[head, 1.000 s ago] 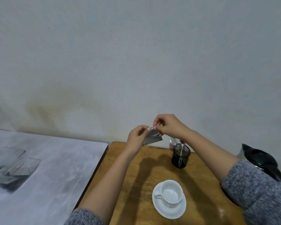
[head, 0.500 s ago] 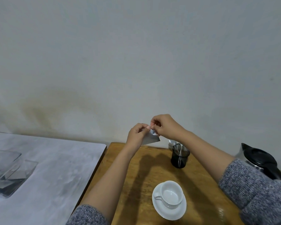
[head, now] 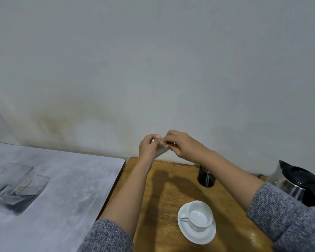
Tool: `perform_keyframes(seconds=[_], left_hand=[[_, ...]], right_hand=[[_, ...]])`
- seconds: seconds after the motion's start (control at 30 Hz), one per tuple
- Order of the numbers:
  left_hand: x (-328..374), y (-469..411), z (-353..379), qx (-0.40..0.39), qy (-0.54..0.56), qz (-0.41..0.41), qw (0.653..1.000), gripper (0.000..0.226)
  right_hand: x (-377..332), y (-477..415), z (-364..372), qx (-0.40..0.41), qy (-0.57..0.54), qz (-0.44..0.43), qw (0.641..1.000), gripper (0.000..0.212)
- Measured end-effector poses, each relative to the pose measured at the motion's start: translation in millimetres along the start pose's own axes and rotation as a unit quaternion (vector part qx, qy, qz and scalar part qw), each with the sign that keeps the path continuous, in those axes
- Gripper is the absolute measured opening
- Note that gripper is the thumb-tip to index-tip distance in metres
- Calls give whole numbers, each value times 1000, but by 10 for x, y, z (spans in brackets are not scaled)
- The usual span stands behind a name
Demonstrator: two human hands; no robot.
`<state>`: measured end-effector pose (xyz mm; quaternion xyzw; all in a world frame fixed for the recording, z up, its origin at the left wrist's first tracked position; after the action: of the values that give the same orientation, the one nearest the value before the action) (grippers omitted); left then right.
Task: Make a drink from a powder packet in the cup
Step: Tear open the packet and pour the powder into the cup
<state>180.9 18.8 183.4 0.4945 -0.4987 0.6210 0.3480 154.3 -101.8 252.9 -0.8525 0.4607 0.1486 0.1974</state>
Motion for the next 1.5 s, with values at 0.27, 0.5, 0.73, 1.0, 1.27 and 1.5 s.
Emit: perform_keyframes(seconds=[0.27,0.5,0.73,1.0,1.27,1.5], left_hand=[[-107,-15,-501,40,31,-2,999,32],[-332,-5,-868,149,76,-51,985,27],[-340,54,-1212,141,81,-27,986,18],[-931,480,-1468,116,-1,-78,990,18],[-1253,771,-1593,96,-55,-127,986,24],[-1215,689,-1345,83,-34,-116,989,20]], right_hand=[[-298,75,251,-58,-20,-45,997,11],[-511,109,439,-46,-14,-96,994,12],[-90,60,926,-68,-142,119,980,15],[797,531,2629,-176,-273,424,846,27],[797,566,3238,-282,-110,395,867,26],[680,473,2931,-223,-177,342,896,15]])
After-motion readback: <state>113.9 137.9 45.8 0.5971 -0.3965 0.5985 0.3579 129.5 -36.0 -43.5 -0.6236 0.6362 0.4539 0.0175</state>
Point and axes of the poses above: each hand's wrist, its own y-axis away from the middle knuckle, its own z-axis out of the palm, x = y × z, the point moved 7 cm from there along -y, towards the middle knuckle, and after that the axes turned 13 degrees about z, right-handed, at the moved point
